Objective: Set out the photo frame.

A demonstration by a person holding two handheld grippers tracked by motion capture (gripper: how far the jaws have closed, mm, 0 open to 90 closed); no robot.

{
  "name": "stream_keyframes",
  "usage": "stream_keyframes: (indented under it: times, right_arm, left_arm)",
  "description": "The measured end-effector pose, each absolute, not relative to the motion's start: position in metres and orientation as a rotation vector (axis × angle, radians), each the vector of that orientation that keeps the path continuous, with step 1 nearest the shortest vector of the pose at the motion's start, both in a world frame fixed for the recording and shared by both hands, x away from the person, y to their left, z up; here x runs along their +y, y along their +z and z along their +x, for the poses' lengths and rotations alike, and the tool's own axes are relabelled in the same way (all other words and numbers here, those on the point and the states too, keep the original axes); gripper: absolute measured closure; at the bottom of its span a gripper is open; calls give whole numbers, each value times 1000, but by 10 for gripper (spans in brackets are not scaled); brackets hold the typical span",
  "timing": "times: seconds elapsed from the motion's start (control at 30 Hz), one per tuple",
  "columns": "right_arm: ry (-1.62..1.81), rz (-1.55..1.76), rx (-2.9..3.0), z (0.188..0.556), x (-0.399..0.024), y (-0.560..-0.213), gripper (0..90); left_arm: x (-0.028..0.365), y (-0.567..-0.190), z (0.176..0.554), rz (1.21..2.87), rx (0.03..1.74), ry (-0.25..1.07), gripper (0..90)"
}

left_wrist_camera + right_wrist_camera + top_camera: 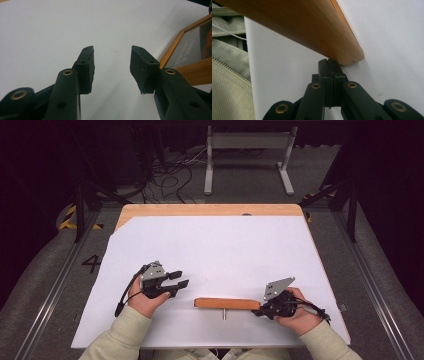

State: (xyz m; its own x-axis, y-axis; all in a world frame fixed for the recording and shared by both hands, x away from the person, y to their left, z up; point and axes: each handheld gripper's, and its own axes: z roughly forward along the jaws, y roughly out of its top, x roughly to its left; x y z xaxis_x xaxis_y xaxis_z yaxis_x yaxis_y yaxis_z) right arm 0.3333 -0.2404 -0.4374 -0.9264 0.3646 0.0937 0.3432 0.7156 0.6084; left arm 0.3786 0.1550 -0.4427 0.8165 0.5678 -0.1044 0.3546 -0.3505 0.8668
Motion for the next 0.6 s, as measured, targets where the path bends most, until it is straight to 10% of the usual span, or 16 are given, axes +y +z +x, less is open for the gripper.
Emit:
stream_keyframes:
  times: [0.6]
  right_arm:
    - [1075,802,2751,359,-235,-442,900]
  left_arm:
    - [157,-443,376,1976,701,269,539]
